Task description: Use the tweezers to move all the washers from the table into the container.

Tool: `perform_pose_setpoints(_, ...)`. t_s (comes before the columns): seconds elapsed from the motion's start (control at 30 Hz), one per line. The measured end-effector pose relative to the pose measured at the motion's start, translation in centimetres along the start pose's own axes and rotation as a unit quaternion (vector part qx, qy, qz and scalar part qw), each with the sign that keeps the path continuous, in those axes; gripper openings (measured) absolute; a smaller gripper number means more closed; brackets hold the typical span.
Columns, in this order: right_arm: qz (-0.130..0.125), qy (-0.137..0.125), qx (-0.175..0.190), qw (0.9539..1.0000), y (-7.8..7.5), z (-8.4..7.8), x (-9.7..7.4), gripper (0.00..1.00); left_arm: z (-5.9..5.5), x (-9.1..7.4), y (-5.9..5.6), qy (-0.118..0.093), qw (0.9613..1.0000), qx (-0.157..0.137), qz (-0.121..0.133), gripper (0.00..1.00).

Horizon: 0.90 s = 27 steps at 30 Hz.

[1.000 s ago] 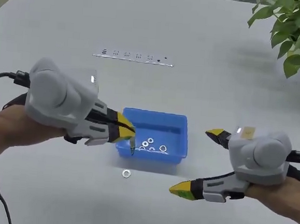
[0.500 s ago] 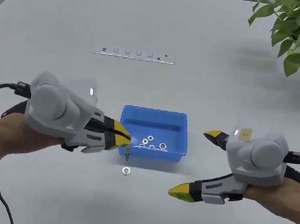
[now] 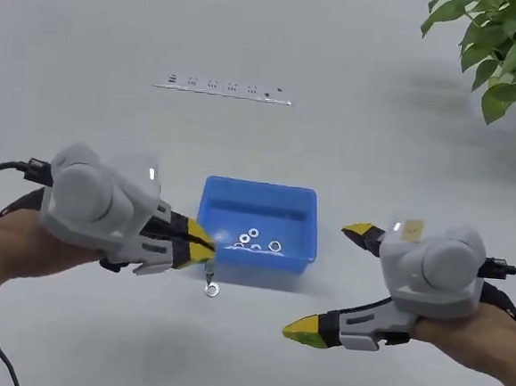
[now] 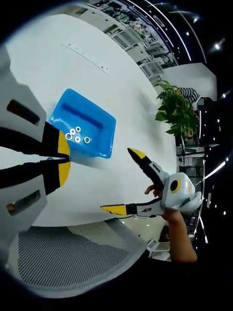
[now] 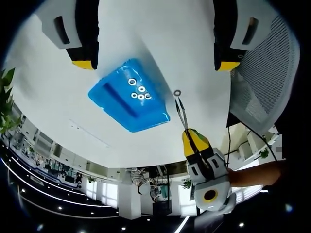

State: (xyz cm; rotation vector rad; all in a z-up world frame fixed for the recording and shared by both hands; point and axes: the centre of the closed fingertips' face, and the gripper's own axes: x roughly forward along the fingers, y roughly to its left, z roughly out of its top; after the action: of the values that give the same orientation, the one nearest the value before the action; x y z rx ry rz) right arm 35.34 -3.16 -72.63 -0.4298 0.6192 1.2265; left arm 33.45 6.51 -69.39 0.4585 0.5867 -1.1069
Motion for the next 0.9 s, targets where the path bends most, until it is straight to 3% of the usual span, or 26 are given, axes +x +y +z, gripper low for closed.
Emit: perform_pose_setpoints(0.9,0.013,0.011,0.001,0.9998,0.81,-0.71,0.26,0.98,0.01,0.72,0.13,-0.006,1.0000,-0.002,-0.005,0.05)
